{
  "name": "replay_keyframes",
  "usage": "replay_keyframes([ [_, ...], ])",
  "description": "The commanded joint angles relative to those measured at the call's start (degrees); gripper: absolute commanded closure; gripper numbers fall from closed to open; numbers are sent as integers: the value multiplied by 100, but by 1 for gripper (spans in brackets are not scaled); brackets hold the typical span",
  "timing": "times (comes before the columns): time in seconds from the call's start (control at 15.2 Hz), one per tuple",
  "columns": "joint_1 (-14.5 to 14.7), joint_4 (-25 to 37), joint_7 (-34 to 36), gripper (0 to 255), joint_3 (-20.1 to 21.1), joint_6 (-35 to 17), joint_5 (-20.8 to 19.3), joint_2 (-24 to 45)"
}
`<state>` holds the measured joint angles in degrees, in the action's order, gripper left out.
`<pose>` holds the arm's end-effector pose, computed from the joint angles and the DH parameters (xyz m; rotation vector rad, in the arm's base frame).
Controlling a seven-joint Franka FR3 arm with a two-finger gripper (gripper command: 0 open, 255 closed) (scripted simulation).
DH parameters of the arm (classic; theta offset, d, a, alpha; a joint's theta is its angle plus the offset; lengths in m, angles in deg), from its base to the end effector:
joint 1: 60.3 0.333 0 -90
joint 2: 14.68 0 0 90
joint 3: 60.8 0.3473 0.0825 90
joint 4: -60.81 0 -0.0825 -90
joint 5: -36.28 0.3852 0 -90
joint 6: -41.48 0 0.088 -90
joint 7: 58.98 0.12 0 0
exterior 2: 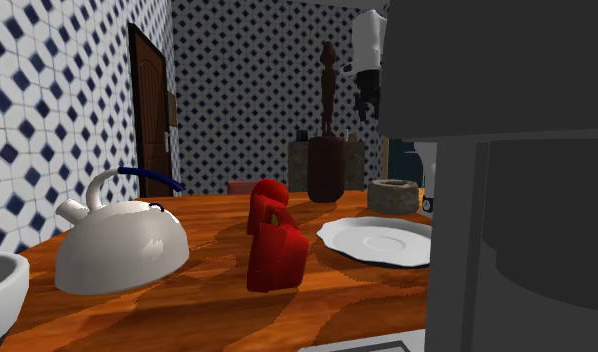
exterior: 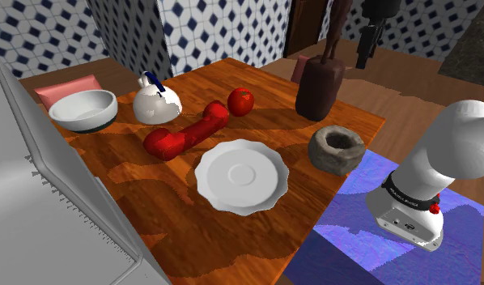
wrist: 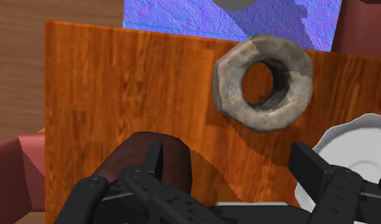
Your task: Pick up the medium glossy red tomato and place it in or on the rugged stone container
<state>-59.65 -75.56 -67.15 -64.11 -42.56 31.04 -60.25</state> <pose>0.2688 -0.0299 0.5822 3.0911 0.1730 -0.1901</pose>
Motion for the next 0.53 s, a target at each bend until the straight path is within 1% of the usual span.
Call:
replay_keyframes([
  [0.0, 0, 0, 0, 0, 0, 0, 0, 0],
  [0.46, 211, -259, -29, 0, -10, -1660, 180, 828],
])
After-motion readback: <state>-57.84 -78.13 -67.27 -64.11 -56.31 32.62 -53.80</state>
